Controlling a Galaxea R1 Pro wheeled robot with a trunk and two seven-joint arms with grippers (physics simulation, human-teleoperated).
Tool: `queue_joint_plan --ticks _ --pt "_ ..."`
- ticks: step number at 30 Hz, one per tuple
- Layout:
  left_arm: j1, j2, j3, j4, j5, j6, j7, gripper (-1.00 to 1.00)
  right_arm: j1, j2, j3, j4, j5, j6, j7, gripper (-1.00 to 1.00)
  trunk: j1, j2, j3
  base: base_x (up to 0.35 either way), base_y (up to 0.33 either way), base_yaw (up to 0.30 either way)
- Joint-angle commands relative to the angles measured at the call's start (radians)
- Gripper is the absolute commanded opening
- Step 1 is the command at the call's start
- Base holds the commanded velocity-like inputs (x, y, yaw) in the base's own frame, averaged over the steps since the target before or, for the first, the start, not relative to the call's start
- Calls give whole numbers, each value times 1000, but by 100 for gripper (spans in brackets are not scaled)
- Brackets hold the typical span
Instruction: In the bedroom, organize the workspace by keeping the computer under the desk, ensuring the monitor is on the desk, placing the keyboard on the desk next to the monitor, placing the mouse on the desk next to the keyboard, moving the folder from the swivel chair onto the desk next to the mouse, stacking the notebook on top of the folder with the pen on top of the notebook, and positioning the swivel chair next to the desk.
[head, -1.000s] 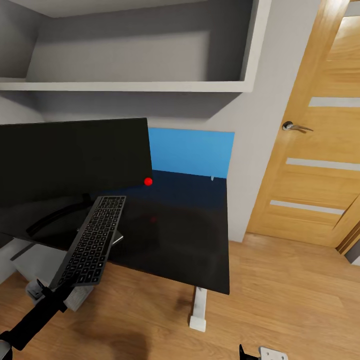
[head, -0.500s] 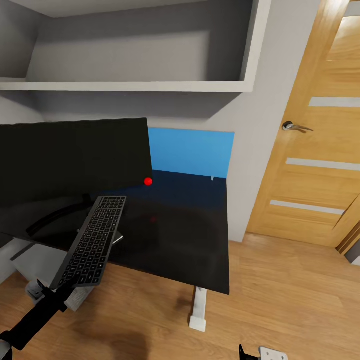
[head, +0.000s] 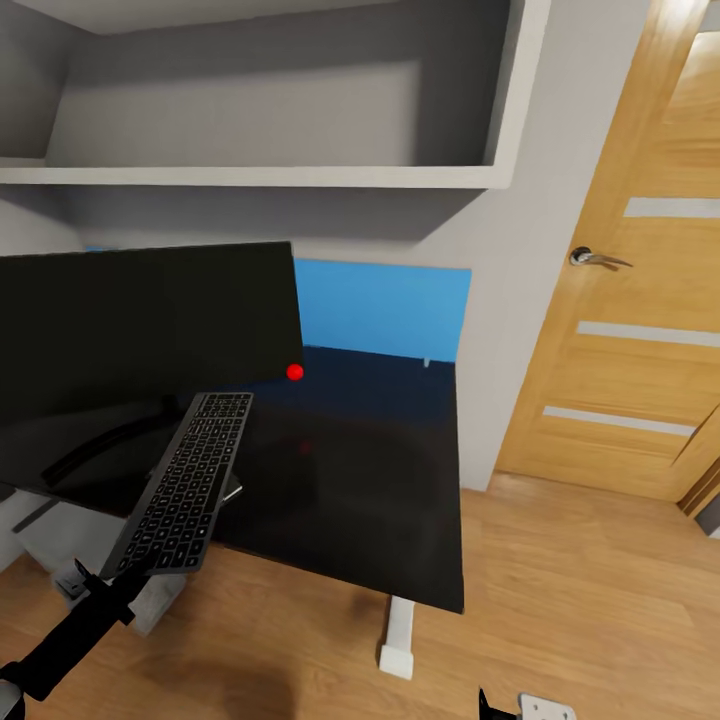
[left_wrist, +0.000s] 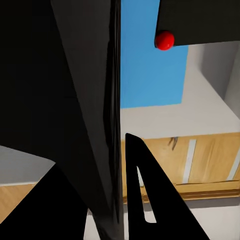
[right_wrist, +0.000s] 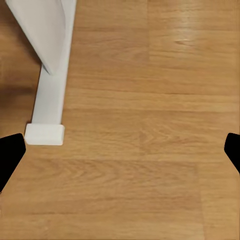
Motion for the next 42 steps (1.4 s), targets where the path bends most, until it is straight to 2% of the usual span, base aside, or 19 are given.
queue_joint_plan --ticks 1,19,28,42 --pt "-1 0 0 0 5 5 1 -100 -1 0 -1 2 0 -4 -1 100 0 0 -1 161 0 0" --pt "-1 0 0 -1 6 4 1 -100 -1 0 -1 2 0 -4 0 100 0 0 -1 132 0 0" --pt "-1 -1 0 0 6 1 -1 -100 -1 1 -1 2 0 -4 0 100 0 0 -1 2 0 0" --pt "-1 -1 -2 0 6 2 -1 -100 -1 2 -1 2 0 -4 -1 100 0 0 -1 -110 0 0"
